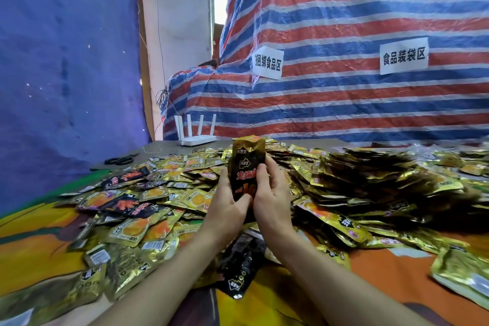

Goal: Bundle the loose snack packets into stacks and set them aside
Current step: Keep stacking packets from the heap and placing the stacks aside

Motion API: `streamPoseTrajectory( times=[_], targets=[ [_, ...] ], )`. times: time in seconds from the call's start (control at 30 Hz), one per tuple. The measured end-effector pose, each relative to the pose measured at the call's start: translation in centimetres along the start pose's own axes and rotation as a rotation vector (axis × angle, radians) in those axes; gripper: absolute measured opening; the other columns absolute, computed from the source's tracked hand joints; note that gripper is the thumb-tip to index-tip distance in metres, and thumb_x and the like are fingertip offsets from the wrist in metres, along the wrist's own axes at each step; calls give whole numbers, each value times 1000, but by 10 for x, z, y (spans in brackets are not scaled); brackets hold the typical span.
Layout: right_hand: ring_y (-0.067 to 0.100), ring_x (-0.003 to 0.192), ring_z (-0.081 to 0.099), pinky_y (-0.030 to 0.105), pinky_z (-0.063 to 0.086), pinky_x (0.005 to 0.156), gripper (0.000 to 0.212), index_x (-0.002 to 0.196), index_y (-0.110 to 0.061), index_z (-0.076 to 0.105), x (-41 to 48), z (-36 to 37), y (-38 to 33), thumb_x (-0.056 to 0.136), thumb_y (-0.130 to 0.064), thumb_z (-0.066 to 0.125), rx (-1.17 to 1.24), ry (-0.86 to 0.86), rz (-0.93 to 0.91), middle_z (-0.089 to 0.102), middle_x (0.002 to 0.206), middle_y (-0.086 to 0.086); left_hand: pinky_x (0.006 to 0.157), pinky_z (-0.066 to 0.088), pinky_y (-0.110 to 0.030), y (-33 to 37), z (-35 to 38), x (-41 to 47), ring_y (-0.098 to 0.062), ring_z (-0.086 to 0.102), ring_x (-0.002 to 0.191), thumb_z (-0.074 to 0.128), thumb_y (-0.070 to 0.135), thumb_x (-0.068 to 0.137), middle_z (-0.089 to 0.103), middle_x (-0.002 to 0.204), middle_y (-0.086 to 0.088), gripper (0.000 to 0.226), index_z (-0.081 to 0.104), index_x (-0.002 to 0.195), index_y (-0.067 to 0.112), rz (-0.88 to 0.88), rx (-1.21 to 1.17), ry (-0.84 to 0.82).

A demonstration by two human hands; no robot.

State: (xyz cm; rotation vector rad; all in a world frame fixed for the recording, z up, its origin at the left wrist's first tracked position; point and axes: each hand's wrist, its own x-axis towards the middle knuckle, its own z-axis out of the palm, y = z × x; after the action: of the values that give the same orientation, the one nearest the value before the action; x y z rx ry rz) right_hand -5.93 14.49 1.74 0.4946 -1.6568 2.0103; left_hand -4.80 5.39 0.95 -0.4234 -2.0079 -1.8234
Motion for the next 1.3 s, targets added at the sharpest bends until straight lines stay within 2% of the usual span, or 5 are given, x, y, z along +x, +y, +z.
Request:
streamPoseTrajectory(
  times=[0.27,0.57,0.73,0.9,1.3],
  targets=[
    [-18,78,63,4,48,63,34,89,-33,64,0,-2,4,110,-25,38,119,-57,192,63,92,-9,80,57,-22,-7,-4,3,-10,71,99,78,-4,78,71,109,-1,62,50,127,21,14,53,38],
    [24,120,63,46,49,106,32,123,-18,69,-1,2,-1,103,-29,46,200,-41,375,66,126,11,67,55,-25,6,-7,-3,-20,70,83,69,3,68,71,89,-11,42,66,109,-2,91,-72,-115],
    [13,79,74,22,56,63,50,81,-22,82,-2,-5,6,104,-29,38,195,-180,429,77,88,5,57,51,-25,4,-10,-5,-16,64,67,61,7,64,65,71,-3,26,68,89,7,-65,-97,-202],
    [18,110,62,41,53,98,40,114,-20,67,-3,-1,2,78,-13,50,-143,-128,313,64,118,8,50,47,-21,-3,-5,1,-13,62,58,60,12,62,67,62,0,19,77,67,19,-111,-133,-11],
    [12,105,53,27,47,89,50,116,-24,55,4,-24,-40,68,-15,49,-586,-164,18,52,112,-6,68,52,-18,4,2,-5,-12,65,78,73,-10,82,64,86,-18,32,57,108,-1,164,77,-64]
  ],
)
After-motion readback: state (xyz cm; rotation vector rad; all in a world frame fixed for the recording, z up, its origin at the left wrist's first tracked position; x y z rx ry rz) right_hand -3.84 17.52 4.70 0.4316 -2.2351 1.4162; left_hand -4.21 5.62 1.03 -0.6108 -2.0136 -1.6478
